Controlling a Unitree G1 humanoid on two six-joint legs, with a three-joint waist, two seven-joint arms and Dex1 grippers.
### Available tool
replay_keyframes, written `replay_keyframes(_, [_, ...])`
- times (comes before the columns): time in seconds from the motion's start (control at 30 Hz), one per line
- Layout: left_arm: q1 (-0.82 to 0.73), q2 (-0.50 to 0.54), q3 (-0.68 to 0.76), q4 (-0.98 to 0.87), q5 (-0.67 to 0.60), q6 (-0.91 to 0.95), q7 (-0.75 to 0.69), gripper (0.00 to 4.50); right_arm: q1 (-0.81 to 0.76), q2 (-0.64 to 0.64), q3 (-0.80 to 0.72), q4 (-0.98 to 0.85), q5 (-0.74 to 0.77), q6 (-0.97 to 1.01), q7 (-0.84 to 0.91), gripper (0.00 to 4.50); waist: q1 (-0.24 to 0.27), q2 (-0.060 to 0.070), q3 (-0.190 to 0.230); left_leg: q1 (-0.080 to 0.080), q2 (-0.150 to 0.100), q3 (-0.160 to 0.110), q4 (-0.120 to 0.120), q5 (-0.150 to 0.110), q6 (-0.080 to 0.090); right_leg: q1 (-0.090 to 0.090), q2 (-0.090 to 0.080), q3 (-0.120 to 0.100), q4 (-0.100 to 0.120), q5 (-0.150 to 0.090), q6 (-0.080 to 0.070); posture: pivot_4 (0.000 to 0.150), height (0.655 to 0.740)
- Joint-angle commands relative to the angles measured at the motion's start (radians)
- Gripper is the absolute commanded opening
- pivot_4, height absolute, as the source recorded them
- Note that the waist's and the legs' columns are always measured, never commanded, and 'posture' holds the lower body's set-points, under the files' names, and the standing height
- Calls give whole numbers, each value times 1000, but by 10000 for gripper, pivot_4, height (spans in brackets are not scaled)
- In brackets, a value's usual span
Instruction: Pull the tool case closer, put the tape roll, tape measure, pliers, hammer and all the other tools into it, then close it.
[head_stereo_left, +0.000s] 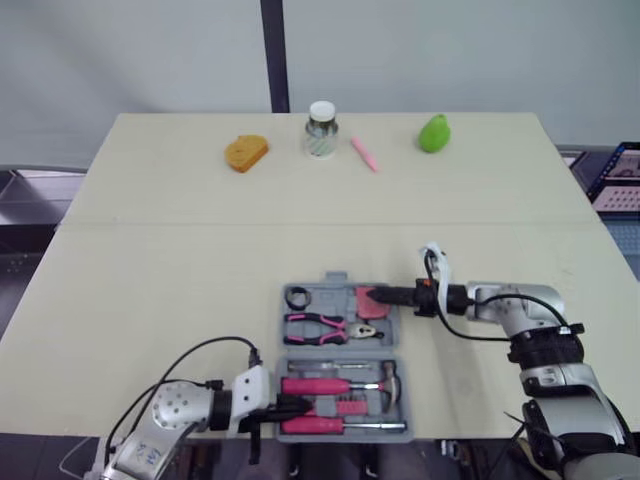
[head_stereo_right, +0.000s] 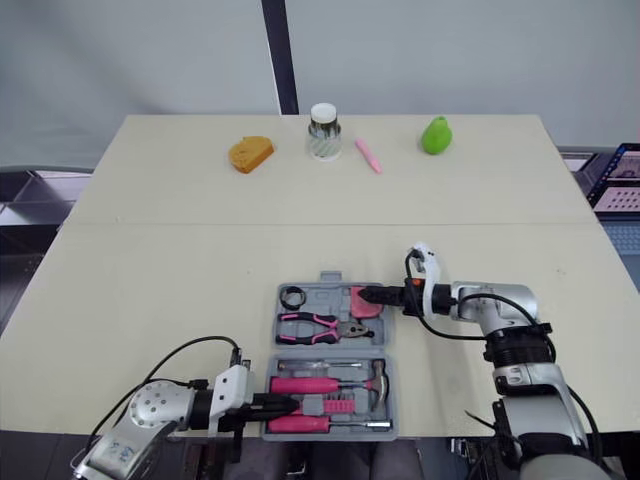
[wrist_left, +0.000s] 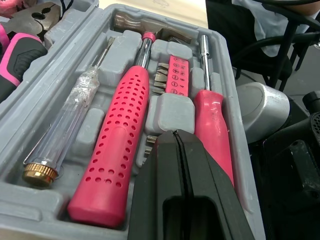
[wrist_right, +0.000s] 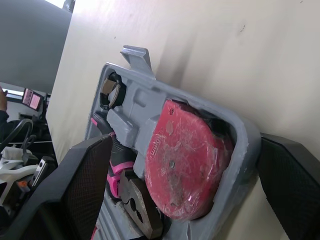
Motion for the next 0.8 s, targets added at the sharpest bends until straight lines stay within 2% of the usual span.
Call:
replay_keyframes(0.03, [11,19,-18,49,58,24,25,0,-4,21,7,-35,34,11,64,44755,-2,0,0,0,0,0,0,0,0,0,0,0,0,0,0,1500,6950])
replay_keyframes(0.23, [10,33,-12,54,66,19,35,0,38,-27,7,-197,70,61,105,44755,-1,0,0,0,0,0,0,0,0,-1,0,0,0,0,0,1500,6950])
replay_keyframes(0.4, [20,48,9,13,62,48,61,0,112,-120,17,-446,117,106,119,44755,-1,0,0,0,0,-1,0,0,0,0,0,0,0,0,0,1500,6950])
replay_keyframes(0.57, [78,82,50,-133,22,140,99,0,181,-219,-26,-722,223,190,103,44755,-3,0,0,0,1,-1,-1,-1,-1,-1,0,0,-1,0,0,1500,6950])
replay_keyframes(0.7, [211,160,199,-391,-126,319,109,0,241,-300,-88,-908,322,245,78,44755,-3,-2,1,-2,2,-1,-1,-1,-2,-2,1,0,-2,-1,-1,1500,6950])
replay_keyframes(0.8, [377,228,426,-552,-268,452,91,0,302,-362,-151,-1027,410,276,73,44755,2,-5,3,-2,2,-2,0,-1,-2,-1,0,0,-2,-1,-1,1500,6950])
